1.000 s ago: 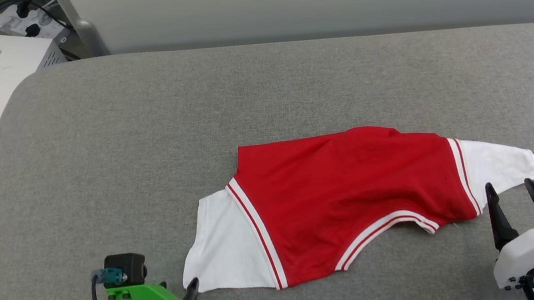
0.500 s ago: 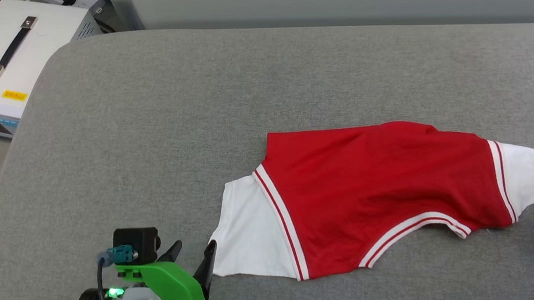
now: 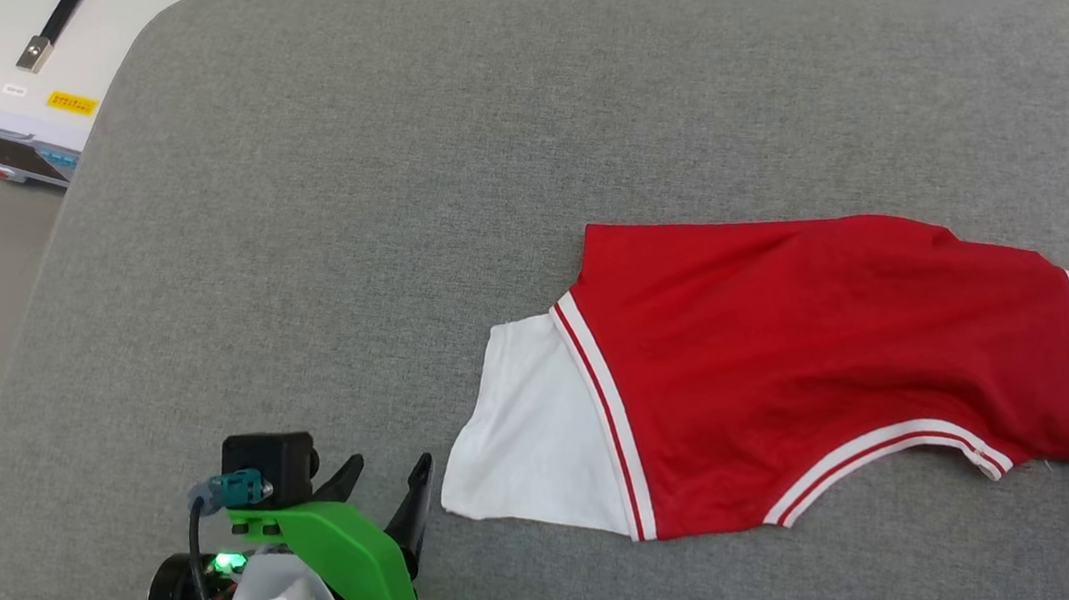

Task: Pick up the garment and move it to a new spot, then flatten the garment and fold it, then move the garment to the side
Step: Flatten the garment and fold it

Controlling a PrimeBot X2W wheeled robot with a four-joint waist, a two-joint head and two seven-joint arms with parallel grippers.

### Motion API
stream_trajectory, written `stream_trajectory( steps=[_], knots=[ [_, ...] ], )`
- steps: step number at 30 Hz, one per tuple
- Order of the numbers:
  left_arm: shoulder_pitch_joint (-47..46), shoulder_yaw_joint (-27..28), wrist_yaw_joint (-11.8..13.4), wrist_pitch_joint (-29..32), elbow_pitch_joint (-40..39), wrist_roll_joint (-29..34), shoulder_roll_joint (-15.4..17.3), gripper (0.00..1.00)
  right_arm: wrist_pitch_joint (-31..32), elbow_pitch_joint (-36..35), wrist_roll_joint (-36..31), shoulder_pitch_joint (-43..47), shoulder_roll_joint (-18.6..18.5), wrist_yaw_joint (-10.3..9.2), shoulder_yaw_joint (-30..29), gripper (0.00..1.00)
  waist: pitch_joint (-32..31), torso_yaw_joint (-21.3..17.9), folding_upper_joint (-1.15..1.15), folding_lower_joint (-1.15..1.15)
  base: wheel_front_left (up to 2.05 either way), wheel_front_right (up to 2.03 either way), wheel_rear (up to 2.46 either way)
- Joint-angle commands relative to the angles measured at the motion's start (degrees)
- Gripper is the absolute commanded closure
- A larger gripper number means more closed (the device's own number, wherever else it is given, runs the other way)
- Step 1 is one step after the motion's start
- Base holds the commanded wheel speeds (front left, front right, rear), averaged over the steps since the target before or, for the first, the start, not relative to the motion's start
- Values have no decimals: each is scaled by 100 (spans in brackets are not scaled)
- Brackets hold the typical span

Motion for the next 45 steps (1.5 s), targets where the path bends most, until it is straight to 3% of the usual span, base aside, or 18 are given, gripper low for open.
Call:
stream_trajectory(
  steps=[1, 2, 3, 4, 5, 13, 21, 28, 29, 30, 36, 45],
  knots=[
    [-123, 36, 34, -29, -2, 58, 10, 0, -12, 104, -41, -63, 35, -5, 20, 0, 63, 47, 0, 0, 0, 0, 0],
    [-128, 46, 40, -35, 2, 53, 14, 0, -14, 163, -44, -48, 50, -5, 30, 0, 69, 46, 0, 0, 0, 0, 0],
    [-130, 51, 43, -38, 7, 50, 18, 0, -10, 209, -43, -28, 60, -5, 52, 28, 71, 43, 0, 0, 0, 0, 0],
    [-132, 57, 46, -41, 15, 46, 24, 0, -11, 251, -26, 0, 69, -5, 89, 68, 67, 36, 0, 0, 0, 0, 0],
    [-132, 61, 49, -43, 23, 43, 28, 0, -31, 270, -4, 20, 74, -5, 113, 100, 60, 27, 0, 0, 0, 0, 0],
    [-49, 88, 119, -4, 134, 24, 94, 0, -226, 168, 248, 331, 116, -5, 52, 100, -217, -163, 0, 0, 0, 0, 0],
    [159, 75, 147, 64, 213, -60, 151, 0, 244, -830, 720, 1408, 71, -5, -79, 100, -615, -417, 0, 0, 0, 0, 0],
    [256, 83, 177, 70, 211, -98, 190, 0, 465, -1428, 816, 2138, 285, -5, -175, 100, -695, -549, 0, 0, 0, 0, 0],
    [255, 70, 176, 77, 215, -98, 188, 0, 363, -1445, 808, 2156, 325, -5, -164, 62, -697, -563, 0, 0, 0, 0, 0],
    [252, 66, 180, 77, 218, -100, 184, 0, 250, -1446, 816, 2132, 386, -5, -199, 0, -695, -581, 0, 0, 0, 0, 0],
    [213, -1, 138, 93, 211, -91, 192, 0, -561, -1680, 860, 1921, 534, -5, -197, 0, -649, -734, 0, 0, 0, 0, 0],
    [-11, -155, 132, 355, 250, 17, 275, 0, -1600, -2722, 935, 1931, 747, -5, -135, 0, -382, -1104, 0, 0, 0, 0, 0]
  ],
)
